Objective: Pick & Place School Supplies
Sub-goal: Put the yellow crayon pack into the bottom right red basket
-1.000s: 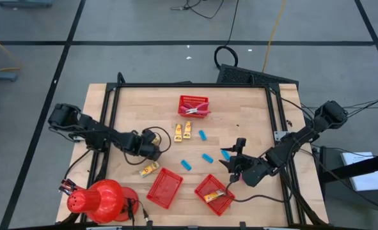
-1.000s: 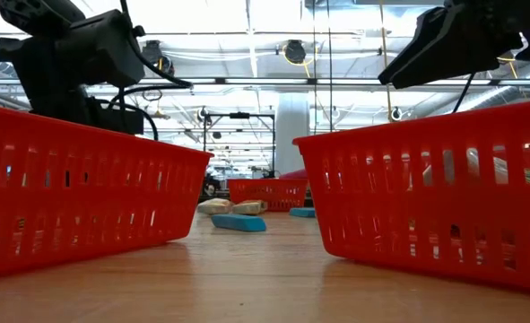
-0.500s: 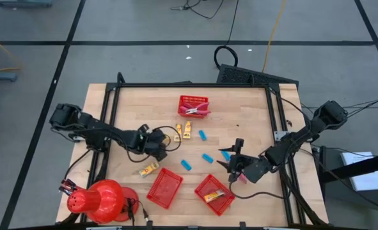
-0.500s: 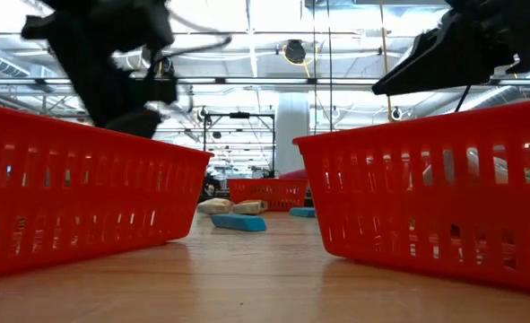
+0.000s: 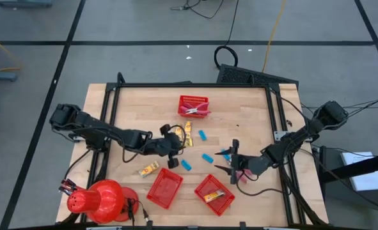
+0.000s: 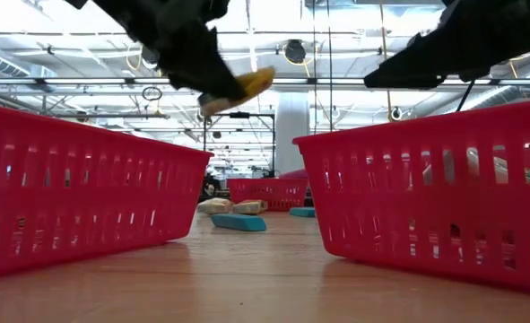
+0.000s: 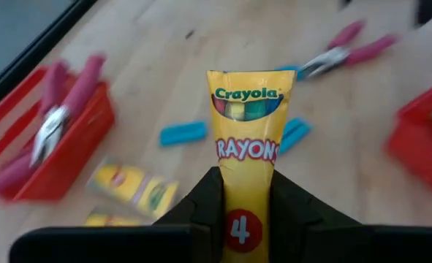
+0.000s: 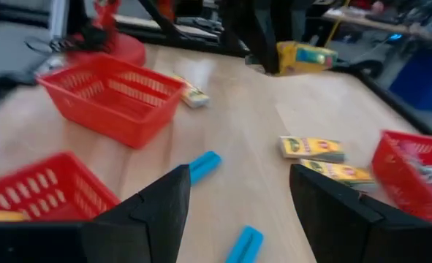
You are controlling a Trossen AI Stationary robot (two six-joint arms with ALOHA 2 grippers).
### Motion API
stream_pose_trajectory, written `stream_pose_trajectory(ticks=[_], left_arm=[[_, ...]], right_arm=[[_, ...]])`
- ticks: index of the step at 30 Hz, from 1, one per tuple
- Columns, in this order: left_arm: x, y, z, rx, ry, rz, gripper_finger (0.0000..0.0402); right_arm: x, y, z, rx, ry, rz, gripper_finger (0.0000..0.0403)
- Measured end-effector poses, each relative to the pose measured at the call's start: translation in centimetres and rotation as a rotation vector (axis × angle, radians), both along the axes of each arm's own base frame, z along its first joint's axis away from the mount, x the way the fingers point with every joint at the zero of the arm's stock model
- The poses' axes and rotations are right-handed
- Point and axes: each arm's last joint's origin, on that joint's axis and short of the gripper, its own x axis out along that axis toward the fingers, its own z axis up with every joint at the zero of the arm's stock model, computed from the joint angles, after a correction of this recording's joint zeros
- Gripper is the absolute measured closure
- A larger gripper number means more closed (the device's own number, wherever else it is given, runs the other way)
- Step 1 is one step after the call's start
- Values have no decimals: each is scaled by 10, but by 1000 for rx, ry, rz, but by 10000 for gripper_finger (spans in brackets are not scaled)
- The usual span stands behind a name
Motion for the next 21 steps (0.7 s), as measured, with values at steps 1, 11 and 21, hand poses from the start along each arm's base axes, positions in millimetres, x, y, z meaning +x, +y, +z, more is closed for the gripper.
stream_pose_trajectory(ticks=[1, 11, 21], left_arm=[[2, -2, 1, -3, -19, -22, 335], [36, -21, -32, -83, -41, -207, 335], [79, -62, -19, 19, 21, -424, 335]], right_arm=[[1, -1, 0, 13, -2, -7, 178], [7, -11, 1, 17, 2, -1, 167], [-5, -23, 6, -116, 42, -178, 174]])
